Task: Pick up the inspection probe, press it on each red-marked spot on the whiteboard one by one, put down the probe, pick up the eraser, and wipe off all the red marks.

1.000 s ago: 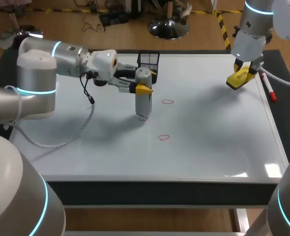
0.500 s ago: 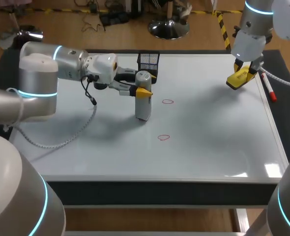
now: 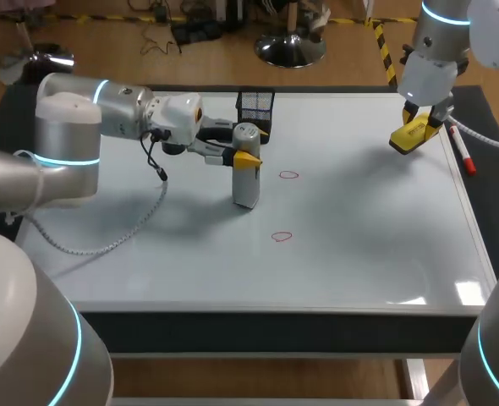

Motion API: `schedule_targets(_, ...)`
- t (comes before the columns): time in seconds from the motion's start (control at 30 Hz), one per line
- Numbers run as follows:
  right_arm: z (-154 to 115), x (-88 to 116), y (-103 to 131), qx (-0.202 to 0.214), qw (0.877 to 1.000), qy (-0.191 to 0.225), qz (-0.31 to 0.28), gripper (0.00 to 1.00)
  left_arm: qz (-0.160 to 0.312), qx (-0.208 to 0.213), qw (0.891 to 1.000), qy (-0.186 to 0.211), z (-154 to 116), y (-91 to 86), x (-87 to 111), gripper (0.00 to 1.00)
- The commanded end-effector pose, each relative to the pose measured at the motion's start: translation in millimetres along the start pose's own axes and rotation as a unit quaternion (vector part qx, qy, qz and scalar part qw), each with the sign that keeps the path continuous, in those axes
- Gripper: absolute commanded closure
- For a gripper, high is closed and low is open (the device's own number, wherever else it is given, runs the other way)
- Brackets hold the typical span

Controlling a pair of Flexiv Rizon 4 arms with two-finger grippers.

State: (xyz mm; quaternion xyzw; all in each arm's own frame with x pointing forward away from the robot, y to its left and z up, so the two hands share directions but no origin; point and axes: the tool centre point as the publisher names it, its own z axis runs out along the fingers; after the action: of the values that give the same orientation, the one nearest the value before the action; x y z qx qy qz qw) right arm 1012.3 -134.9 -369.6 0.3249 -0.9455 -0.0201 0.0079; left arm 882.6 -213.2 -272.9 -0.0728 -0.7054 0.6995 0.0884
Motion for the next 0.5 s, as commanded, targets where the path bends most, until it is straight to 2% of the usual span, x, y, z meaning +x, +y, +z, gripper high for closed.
schedule_targets(0.03, -1.3, 0.0, -0.6, 0.001, 1.000, 0.002, -0.001, 1.00, -0.001, -0.002, 1.000, 0.002, 0.2, 1.6, -1.0, 1.00)
schedule_targets(0.5, -1.3, 0.0, -0.6, 0.001, 1.000, 0.002, -0.001, 1.00, 0.001, -0.007, 1.000, -0.001, -1.2, 4.3, 1.6, 1.00)
